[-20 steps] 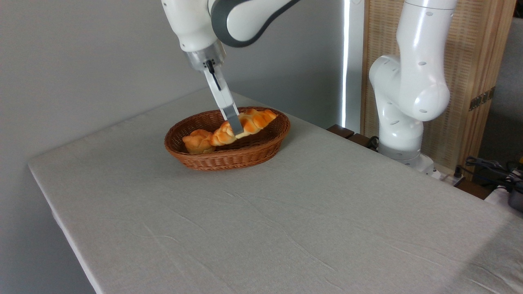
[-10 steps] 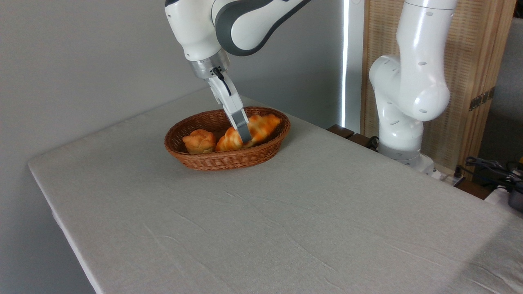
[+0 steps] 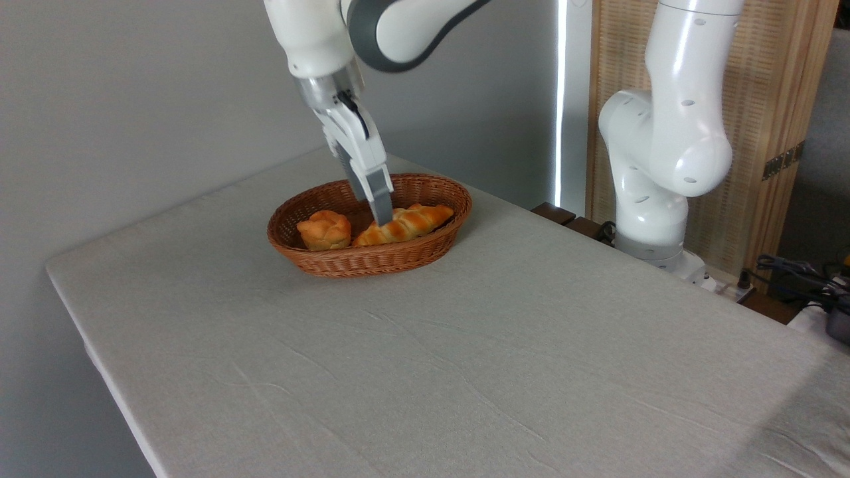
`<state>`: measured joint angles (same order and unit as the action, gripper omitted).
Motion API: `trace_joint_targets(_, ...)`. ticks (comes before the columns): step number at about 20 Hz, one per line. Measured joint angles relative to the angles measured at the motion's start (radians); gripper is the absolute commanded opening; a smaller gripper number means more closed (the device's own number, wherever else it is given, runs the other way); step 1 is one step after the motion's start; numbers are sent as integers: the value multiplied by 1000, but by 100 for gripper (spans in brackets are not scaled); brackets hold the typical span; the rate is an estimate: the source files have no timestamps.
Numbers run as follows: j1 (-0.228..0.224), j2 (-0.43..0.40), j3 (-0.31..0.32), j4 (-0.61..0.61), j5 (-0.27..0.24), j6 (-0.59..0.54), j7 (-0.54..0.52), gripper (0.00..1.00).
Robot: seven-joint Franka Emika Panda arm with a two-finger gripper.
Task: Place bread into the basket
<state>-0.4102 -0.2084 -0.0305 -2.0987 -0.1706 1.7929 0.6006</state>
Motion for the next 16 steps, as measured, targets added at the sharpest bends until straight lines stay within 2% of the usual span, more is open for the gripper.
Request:
trace_joint_targets(2,28,-6,38,77,0,-26,0,100)
trace_joint_targets(5,101,-11,82,199,2,-63,58,100)
trace_joint_targets(8,187,-3,88,261,8,-75,124,100)
trace_joint_targets(10,227,28,87,319,21,-114,135,100)
trace_joint_targets(13,278,101,70,431,33,-183,136,100)
trace_joint_targets(16,336,153,-11,481,79,-203,136,100)
